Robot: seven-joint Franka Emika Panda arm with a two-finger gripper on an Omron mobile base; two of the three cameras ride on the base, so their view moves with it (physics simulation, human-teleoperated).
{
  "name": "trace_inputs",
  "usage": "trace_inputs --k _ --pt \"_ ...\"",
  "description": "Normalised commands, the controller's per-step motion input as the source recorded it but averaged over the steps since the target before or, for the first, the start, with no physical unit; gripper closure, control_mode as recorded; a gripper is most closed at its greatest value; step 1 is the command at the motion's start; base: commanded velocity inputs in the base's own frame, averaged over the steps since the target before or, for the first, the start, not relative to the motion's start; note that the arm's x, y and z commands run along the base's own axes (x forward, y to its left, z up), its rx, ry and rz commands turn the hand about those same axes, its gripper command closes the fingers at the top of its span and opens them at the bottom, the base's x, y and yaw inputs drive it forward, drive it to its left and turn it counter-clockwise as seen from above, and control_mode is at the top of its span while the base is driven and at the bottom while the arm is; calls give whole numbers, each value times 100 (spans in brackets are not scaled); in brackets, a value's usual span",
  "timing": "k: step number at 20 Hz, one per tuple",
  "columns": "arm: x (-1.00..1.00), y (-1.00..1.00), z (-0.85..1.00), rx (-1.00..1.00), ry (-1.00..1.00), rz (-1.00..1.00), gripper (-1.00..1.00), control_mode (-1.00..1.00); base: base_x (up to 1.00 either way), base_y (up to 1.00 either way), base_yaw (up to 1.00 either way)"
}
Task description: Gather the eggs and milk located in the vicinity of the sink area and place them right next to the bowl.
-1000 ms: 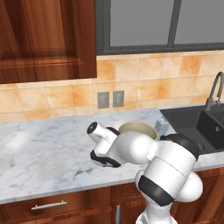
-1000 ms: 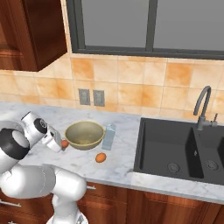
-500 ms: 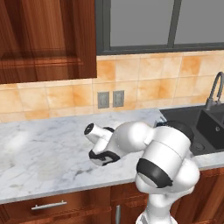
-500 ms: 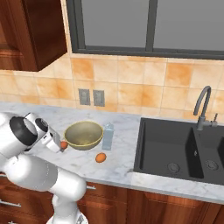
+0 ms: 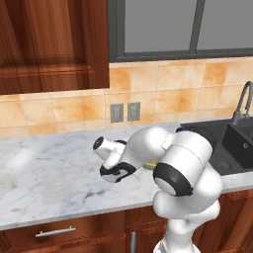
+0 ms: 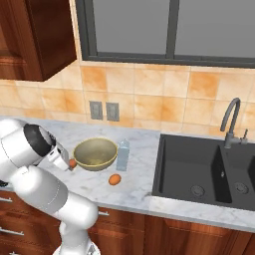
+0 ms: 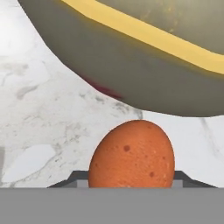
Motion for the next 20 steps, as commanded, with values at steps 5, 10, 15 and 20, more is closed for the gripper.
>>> trace_inputs --k 5,10,15,20 --pt "0 0 0 0 0 0 -100 -100 0 0 0" --pt "0 0 0 0 0 0 -100 -100 0 0 0" --pt "0 -1 0 0 0 0 -100 -100 0 0 0" --pt "-43 0 30 0 -4 0 -100 -100 0 0 0"
